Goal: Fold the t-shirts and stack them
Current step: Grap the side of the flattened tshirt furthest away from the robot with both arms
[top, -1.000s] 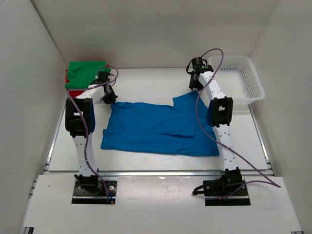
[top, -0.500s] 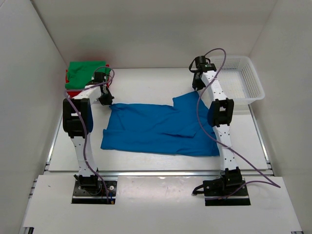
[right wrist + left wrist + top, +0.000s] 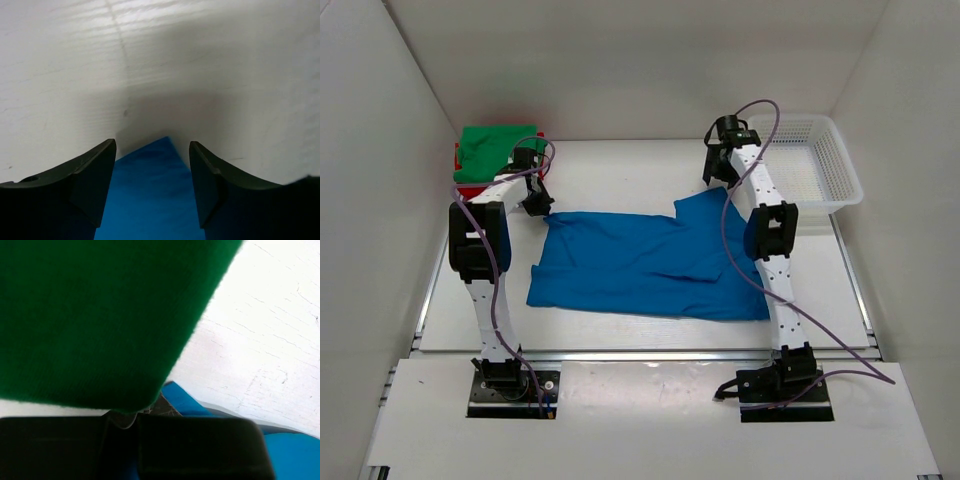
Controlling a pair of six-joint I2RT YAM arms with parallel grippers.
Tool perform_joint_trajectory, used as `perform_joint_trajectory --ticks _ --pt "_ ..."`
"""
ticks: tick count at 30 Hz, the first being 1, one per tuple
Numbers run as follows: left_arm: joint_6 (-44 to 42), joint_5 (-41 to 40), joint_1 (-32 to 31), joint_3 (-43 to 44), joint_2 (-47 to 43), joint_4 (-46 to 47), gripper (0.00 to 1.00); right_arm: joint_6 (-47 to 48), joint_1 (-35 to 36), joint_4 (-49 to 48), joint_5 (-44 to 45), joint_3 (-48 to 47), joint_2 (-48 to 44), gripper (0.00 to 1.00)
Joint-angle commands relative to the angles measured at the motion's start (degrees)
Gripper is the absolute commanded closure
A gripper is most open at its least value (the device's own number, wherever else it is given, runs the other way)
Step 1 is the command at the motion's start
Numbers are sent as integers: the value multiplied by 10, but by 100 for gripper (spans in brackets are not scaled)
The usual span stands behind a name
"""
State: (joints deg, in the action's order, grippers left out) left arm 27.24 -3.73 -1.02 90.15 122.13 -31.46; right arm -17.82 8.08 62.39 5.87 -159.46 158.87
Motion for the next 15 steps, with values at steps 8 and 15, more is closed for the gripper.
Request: perform_joint_trajectory --ticks 8,15 --pt "-3 8 -1 4 -53 4 100 -25 21 49 23 -22 -23 46" --pt "-2 8 0 -1 -57 6 100 -25 21 62 30 -23 -20 83"
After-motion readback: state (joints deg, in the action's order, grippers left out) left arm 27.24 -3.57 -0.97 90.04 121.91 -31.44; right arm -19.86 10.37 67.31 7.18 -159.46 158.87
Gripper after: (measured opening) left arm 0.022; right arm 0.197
